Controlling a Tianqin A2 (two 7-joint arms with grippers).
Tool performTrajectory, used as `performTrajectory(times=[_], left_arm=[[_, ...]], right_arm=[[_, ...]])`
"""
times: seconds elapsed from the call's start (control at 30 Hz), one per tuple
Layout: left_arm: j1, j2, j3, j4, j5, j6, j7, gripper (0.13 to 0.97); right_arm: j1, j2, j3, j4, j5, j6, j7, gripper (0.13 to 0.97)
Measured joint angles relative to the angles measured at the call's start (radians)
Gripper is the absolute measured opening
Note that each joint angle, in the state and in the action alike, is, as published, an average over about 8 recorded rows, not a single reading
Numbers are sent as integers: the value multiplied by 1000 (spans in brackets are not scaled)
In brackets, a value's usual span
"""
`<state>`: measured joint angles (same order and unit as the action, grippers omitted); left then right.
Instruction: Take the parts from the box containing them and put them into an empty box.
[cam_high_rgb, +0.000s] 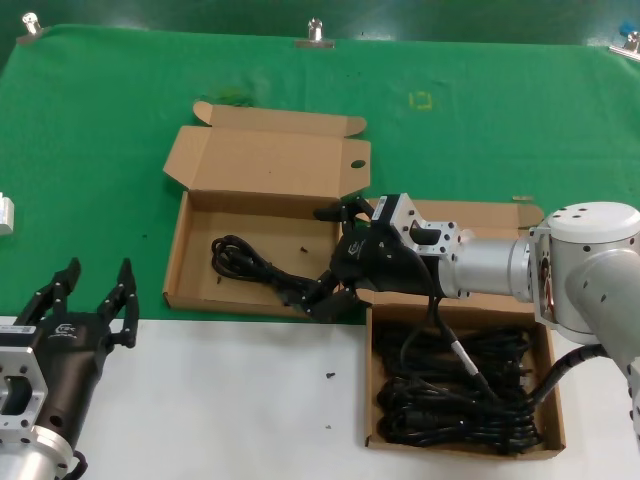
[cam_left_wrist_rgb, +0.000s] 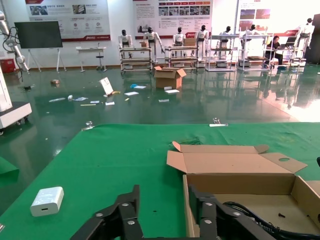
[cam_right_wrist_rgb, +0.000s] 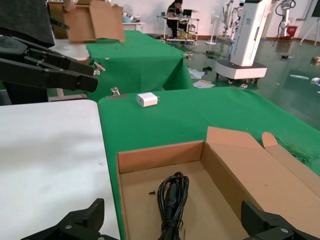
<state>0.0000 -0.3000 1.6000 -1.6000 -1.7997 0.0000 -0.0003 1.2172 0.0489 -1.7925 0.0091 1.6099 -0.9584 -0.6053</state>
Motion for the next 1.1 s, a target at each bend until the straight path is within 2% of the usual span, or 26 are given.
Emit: performTrajectory(times=[0.1,0.37,0.5,0.77,1.1], left_arm=[[0,0,0,0,0,0,0,361],[0,0,0,0,0,0,0,565],[0,0,0,0,0,0,0,565],[0,0,0,0,0,0,0,762],[0,0,0,0,0,0,0,893]], right_arm=[[-14,3,2,18,2,11,7,930],[-107,22,17,139,17,84,53,963],[-168,35,27,220,26,132,84,964],[-298,61,47,389,46,234,148,966],[-462,95,73,604,72,364,230,966]])
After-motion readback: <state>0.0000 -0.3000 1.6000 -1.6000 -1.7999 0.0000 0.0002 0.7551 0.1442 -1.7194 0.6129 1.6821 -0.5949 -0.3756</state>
